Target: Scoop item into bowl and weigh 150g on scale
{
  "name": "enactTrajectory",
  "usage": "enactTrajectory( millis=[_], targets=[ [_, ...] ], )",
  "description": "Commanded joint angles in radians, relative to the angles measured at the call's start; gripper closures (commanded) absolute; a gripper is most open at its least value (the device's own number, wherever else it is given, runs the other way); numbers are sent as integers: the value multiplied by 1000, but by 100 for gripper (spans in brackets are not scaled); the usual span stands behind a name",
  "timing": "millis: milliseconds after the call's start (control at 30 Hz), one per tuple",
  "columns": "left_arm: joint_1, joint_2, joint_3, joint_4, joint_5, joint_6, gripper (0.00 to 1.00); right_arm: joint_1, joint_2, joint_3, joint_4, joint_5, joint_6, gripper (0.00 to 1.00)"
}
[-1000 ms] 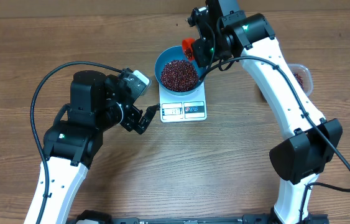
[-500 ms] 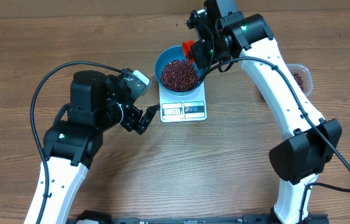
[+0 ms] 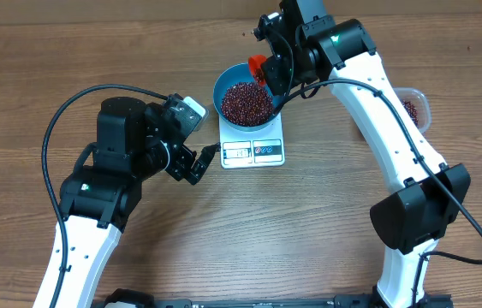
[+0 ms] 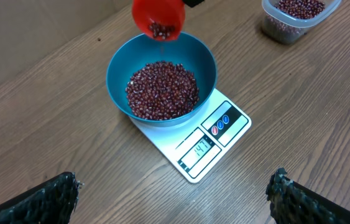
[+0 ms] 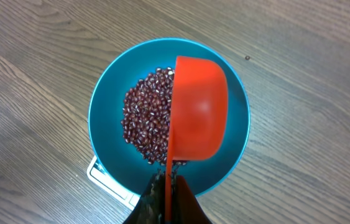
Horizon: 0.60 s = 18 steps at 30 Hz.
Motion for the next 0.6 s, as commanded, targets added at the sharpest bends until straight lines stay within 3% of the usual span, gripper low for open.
enactTrajectory(
  millis=[0,567],
  targets=[
    [5,3,-2,3,14,-14,0,6,-40,40,-1,3,-24,96],
    [5,3,-2,3,14,-14,0,6,-40,40,-36,-6,-48,96]
  ],
)
